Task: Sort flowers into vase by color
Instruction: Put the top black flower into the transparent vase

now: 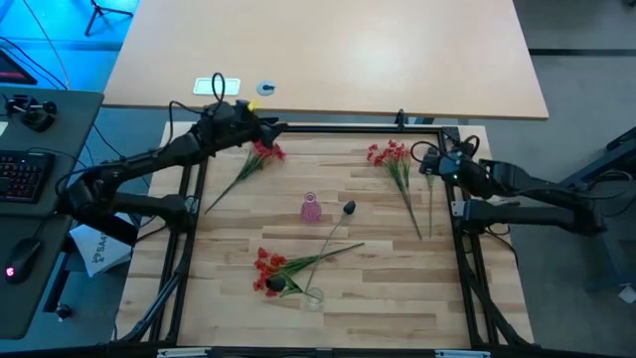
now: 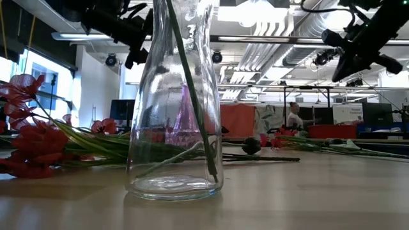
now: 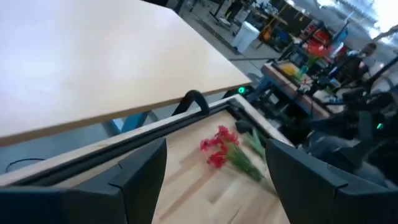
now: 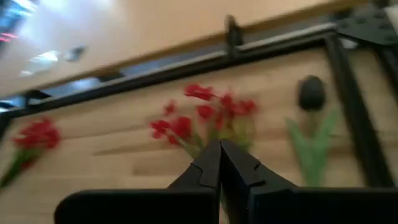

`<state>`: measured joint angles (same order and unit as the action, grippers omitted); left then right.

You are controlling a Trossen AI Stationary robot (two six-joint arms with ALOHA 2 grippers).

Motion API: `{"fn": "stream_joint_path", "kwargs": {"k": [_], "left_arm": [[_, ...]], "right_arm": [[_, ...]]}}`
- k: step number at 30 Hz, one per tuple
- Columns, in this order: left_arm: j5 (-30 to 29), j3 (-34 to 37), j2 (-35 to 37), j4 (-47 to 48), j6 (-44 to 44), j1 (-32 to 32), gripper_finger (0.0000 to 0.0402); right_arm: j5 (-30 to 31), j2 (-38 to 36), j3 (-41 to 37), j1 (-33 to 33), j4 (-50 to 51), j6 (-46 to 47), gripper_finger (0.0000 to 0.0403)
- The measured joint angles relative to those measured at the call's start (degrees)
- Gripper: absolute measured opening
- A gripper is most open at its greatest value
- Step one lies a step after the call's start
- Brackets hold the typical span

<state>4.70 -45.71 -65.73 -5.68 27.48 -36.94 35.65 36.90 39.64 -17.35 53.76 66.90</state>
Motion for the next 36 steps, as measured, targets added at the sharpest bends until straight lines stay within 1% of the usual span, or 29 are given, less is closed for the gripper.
{"fn": "stream_joint_path", "kwargs": {"k": [3,7,13,17,20,24,27,29,31,36], "left_arm": [[1.1,0.0,0.0,1.6,-2.2,-2.6,0.026],[2.2,0.0,0.0,2.9,-4.0,-5.9,0.026],[3.8,0.0,0.0,2.6,-4.0,-9.7,0.026],[4.2,0.0,0.0,2.7,-2.7,-11.2,0.026],[6.5,0.0,0.0,2.7,-2.2,-11.9,0.026],[7.9,0.0,0.0,3.1,-2.2,-12.2,0.026],[7.9,0.0,0.0,3.1,-2.2,-12.2,0.026],[7.9,0.0,0.0,3.2,-2.2,-12.2,0.026],[7.9,0.0,0.0,3.2,-2.0,-12.2,0.026],[10.3,0.0,0.0,3.3,-0.5,-12.2,0.026]], "right_arm": [[-2.9,2.2,1.5,-1.8,1.2,-0.2,0.0],[-6.3,4.5,1.4,-3.3,0.5,2.1,0.0],[-10.8,7.5,0.3,-5.0,0.3,1.4,0.0],[-13.5,9.4,0.3,-9.2,0.2,-0.8,0.0009],[-18.2,11.4,0.3,-14.7,0.2,-4.4,0.0042],[-26.4,15.8,0.3,-21.8,0.8,-8.7,0.0114],[-30.2,20.8,0.3,-26.3,1.4,-11.3,0.0162],[-30.6,24.5,0.3,-28.6,1.3,-14.8,0.0184],[-29.8,28.1,0.3,-30.4,1.3,-16.8,0.0198],[-28.1,35.5,0.3,-32.8,1.2,-19.0,0.0202]]}}
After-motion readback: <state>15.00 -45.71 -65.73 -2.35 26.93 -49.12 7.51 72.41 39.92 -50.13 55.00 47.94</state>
